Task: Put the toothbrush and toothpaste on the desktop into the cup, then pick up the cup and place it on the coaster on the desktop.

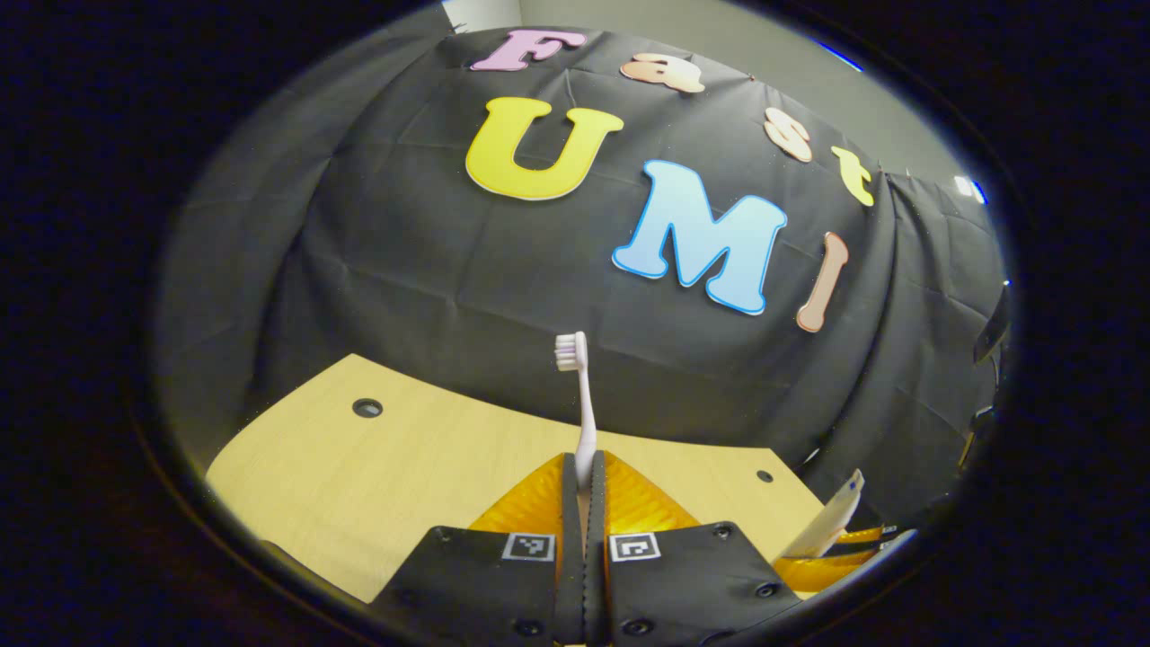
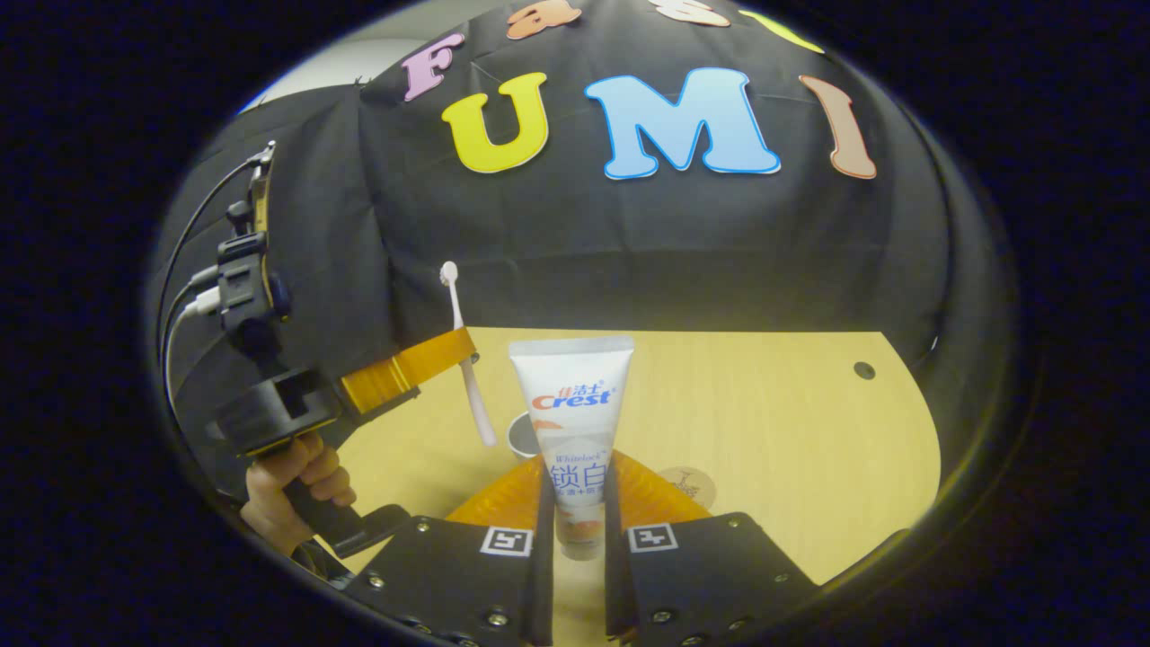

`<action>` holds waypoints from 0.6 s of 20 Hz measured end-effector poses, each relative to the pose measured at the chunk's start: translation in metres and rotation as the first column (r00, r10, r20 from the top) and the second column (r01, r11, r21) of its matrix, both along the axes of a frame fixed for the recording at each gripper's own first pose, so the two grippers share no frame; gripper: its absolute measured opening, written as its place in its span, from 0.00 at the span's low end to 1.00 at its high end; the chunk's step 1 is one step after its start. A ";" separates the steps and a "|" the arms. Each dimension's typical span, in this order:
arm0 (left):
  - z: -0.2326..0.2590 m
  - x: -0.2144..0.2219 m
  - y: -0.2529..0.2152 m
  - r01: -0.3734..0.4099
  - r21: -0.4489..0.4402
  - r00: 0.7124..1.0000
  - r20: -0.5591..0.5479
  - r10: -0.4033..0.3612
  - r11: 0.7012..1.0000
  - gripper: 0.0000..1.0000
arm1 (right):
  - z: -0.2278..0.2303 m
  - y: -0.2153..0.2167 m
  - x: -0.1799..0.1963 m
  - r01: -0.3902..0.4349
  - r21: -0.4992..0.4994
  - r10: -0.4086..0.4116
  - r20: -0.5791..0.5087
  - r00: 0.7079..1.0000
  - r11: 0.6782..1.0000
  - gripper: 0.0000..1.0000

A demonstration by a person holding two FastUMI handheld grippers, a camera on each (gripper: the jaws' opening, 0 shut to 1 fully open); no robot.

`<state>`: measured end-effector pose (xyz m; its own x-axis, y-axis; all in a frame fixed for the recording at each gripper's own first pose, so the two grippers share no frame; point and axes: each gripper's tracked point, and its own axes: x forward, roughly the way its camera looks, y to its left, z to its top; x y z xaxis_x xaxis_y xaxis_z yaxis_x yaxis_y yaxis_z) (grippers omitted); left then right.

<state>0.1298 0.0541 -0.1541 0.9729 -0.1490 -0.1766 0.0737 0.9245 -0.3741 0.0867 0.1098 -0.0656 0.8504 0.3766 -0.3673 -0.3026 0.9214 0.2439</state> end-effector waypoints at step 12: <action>-0.089 0.054 -0.013 0.003 0.092 0.999 -0.047 0.002 0.996 0.08 | -0.026 -0.019 0.014 0.020 -0.009 -0.020 -0.082 0.996 1.000 0.24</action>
<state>0.1839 0.0416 -0.2426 0.9631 -0.1306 -0.2354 0.0585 0.9551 -0.2903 0.1011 0.0905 -0.0913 0.8247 0.3565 -0.4391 -0.2636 0.9291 0.2594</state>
